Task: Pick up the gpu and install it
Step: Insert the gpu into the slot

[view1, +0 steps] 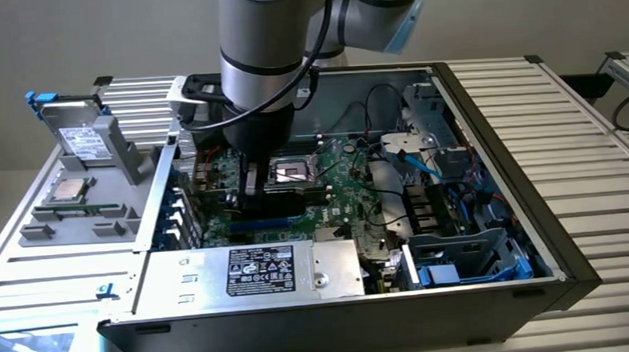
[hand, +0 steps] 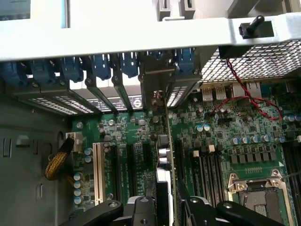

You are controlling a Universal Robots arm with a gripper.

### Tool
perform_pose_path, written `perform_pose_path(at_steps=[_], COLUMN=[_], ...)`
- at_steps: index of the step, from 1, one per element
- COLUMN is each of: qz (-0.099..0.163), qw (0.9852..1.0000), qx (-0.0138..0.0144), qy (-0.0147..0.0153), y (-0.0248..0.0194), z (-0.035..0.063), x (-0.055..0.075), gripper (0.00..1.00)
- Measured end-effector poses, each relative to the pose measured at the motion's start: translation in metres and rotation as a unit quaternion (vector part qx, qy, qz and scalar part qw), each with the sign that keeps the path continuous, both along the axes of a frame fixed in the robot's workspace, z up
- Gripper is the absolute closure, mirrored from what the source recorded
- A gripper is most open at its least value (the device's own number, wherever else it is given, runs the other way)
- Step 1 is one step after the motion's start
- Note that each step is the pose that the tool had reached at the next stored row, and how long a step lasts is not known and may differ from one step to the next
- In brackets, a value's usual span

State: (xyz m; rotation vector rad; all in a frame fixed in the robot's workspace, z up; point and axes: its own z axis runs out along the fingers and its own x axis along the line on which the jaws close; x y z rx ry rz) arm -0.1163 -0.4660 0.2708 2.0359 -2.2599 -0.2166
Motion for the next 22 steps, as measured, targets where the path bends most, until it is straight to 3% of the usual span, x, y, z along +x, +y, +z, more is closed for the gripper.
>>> perform_pose_path(at_steps=[13,19,22], qz=[0.0,0.011,0.014], qw=[1.0,0.9999,0.9999], qx=[-0.0003,-0.0003,-0.0002], qy=[0.0003,0.0035,0.0073], y=[-0.0017,-0.0047,-0.0047], z=[0.0001,0.0,-0.0001], x=[0.0022,0.0022,0.0027], gripper=[0.72,0.72,0.72])
